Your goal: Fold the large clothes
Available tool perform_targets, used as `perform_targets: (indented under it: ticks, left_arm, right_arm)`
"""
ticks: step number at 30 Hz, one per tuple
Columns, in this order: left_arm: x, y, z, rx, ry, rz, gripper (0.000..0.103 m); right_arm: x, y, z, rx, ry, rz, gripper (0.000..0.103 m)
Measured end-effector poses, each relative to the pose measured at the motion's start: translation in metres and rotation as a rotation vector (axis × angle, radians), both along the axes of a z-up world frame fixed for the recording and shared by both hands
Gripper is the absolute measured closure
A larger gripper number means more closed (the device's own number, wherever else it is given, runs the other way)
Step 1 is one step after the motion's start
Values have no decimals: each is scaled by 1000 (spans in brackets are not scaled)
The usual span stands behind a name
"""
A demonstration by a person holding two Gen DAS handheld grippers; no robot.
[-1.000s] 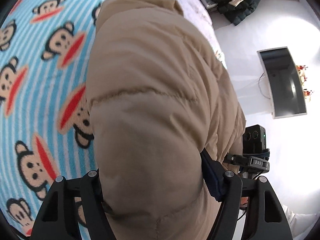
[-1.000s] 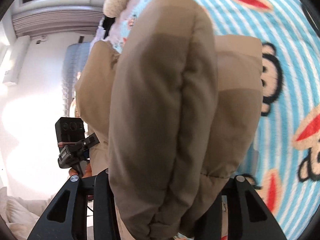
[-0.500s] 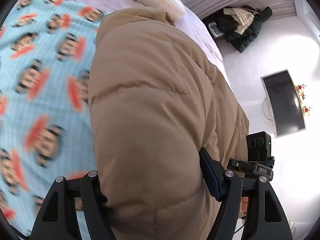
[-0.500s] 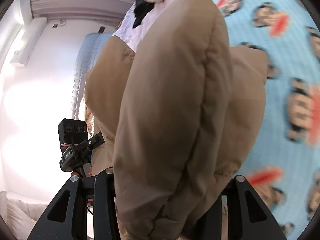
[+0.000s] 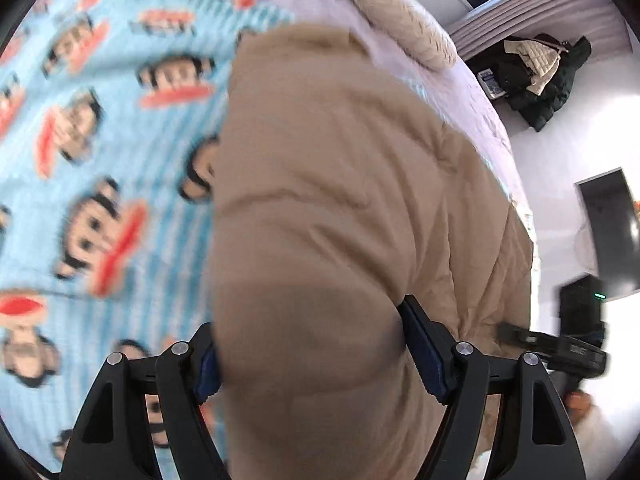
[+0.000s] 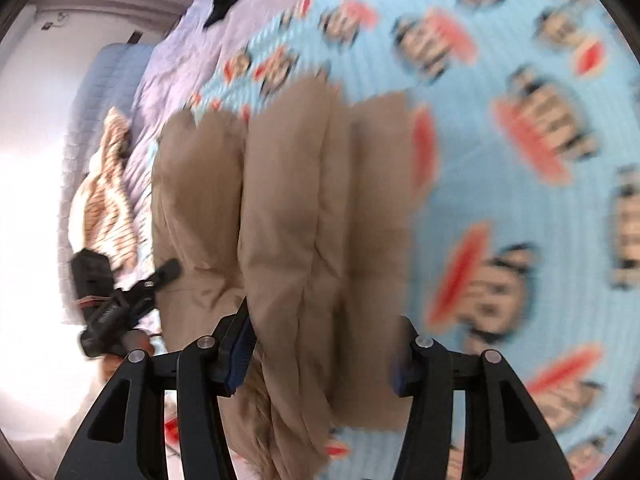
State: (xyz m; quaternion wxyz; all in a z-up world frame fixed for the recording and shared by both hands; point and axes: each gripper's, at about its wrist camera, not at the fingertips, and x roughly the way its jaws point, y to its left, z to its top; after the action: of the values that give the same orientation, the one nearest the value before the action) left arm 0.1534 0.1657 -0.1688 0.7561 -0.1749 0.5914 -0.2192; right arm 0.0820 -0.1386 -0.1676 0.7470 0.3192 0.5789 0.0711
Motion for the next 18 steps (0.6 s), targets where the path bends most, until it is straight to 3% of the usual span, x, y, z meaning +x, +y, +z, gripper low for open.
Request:
perform_targets:
  ticks: [2,5,9,12,14,15,18]
  left_arm:
    - [4,13,16,24,-64,20,25]
    - [17,31,35,38,-152,38,25]
    - [57,19,41,54,-190,37,25]
    - [76,6,38,103,-208,34,25]
    - [88,-4,31,151,-215,32,25]
    - [90,-9,26,161,-203,31,25]
    - [92,-24,18,171,-173,22,25]
  right_arm:
    - [-15,-16,37,-41,-90,-41,46]
    - [-21,-17,60,41,-163,-21,46]
    - [-5,20,33,46,-97,59,46]
    - [22,26,-2,140,-67,16,47]
    - [36,34,-6,108,-87,10,88]
    - [37,37,-7,64,-86,1,98]
    - [38,35,-6,-7,-73,-45,99]
